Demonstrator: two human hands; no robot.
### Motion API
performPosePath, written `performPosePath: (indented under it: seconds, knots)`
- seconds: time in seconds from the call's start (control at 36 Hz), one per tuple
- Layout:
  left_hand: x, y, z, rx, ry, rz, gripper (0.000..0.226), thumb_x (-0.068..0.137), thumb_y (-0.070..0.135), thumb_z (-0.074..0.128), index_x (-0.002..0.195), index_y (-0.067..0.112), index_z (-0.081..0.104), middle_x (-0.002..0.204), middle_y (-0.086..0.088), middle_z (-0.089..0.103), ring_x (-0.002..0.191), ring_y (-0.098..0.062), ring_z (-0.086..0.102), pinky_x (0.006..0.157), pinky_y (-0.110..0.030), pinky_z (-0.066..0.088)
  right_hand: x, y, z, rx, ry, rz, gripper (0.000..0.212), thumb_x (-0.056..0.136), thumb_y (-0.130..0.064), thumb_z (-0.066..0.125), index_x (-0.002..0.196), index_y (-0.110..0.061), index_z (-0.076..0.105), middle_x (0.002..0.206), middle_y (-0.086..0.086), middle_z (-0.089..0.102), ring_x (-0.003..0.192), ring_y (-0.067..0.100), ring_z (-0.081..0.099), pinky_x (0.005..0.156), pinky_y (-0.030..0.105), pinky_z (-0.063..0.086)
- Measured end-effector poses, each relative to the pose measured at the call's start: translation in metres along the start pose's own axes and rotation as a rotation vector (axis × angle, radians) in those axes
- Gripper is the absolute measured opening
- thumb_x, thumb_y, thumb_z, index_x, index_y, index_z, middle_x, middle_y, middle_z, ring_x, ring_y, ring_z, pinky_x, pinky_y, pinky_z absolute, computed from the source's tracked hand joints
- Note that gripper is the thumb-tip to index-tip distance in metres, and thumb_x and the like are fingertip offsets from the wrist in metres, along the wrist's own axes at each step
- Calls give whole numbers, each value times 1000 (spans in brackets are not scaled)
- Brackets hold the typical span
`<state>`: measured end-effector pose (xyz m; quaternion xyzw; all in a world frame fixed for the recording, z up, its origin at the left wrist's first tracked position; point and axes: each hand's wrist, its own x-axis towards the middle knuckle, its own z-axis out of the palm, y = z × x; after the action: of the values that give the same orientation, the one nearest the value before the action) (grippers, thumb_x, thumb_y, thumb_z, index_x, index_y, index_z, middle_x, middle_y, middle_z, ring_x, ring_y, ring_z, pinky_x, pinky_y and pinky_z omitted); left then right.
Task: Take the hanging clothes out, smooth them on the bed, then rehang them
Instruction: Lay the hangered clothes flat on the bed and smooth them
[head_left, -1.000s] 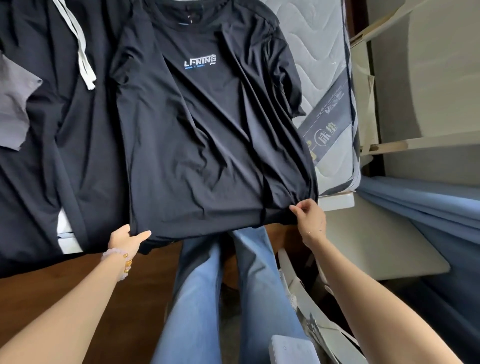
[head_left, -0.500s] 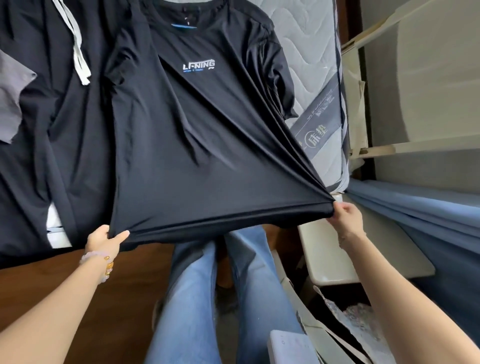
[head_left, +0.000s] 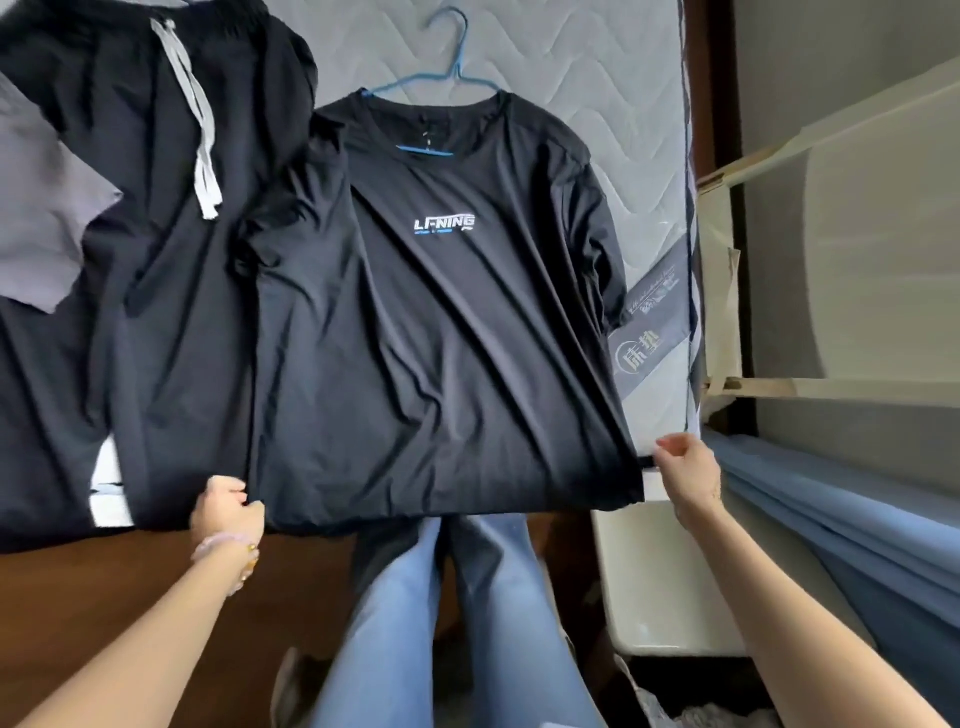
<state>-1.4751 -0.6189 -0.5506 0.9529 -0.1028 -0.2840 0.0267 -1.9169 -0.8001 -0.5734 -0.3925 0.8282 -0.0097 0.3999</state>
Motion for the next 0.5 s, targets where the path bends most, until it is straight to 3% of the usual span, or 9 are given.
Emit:
performPosePath:
  seconds: [0.17, 0.31, 0.39, 0.5]
  knots:
    - [3, 94, 9, 33, -86, 446, 25, 85, -2, 55, 109, 5, 60, 115, -13, 60, 109, -34, 54, 93, -40, 44, 26, -107, -9, 126, 22, -204, 21, 86, -16, 53, 106, -14, 62, 97, 1, 63, 91, 19, 58, 80, 31, 45]
    - [1, 170, 23, 172, -151, 712, 27, 92, 9, 49, 118, 12, 57, 125, -3, 55, 117, -25, 49, 95, -39, 44, 56, -178, 1, 200, -41, -223, 33, 82, -17, 55, 114, -15, 59, 109, 3, 66, 97, 19, 60, 92, 36, 49]
    - [6, 201, 21, 193, -58, 818, 25, 93, 9, 48, 115, 12, 59, 123, -3, 58, 109, -27, 55, 88, -39, 46, 70, -203, 5, 191, -68, -202, 38, 85, -18, 56, 123, -11, 55, 118, 5, 62, 102, 20, 57, 89, 30, 45]
    - [32, 228, 0, -18, 192, 731, 23, 91, 7, 49, 111, 10, 60, 121, -7, 57, 105, -31, 58, 81, -41, 47, 89, -218, 9, 212, -70, -159, 41, 87, -21, 57, 126, -8, 52, 127, 9, 59, 113, 24, 56, 95, 32, 44]
